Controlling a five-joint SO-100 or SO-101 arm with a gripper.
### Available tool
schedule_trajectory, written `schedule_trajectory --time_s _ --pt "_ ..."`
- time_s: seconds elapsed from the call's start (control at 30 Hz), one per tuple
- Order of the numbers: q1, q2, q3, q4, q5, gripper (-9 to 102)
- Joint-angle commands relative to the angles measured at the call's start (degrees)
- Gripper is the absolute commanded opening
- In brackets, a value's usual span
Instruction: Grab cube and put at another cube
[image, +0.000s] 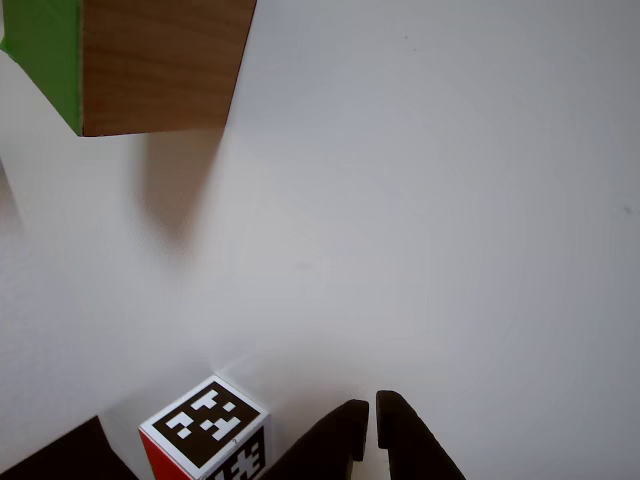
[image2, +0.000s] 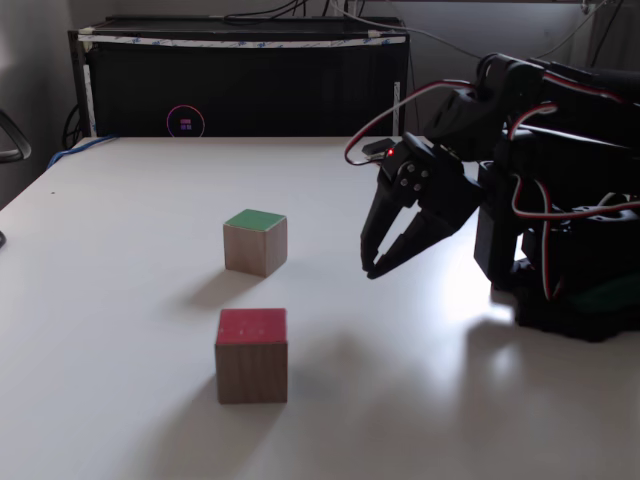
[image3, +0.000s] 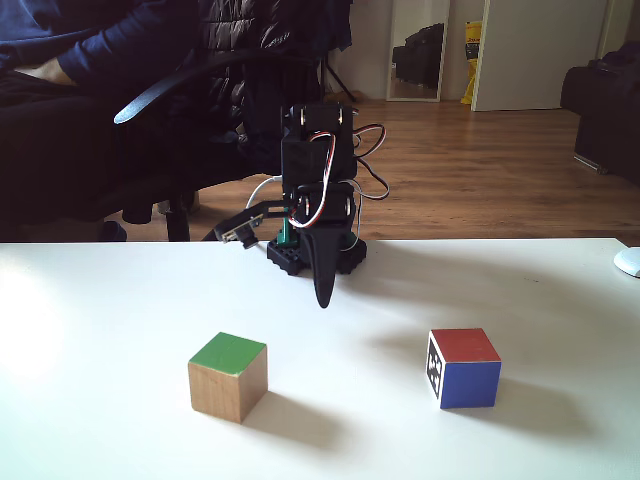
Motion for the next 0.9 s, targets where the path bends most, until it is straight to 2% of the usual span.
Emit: schedule_trajectory --time_s 0.0,0.53,0.63,0.73,0.83,0.87 --pt "0.09 0.26 -0.97 0.35 0.62 0" --pt "1.05 0.26 -0.88 -0.62 1.85 1" --pt "3.52 0.26 -3.87 -2.29 3.96 13" --pt "5.01 -2.64 -11.60 -2.37 4.92 15" --pt "5.36 -18.19 -21.80 -2.81 6.15 21" --pt "5.80 -25.14 -25.93 -2.72 6.86 25"
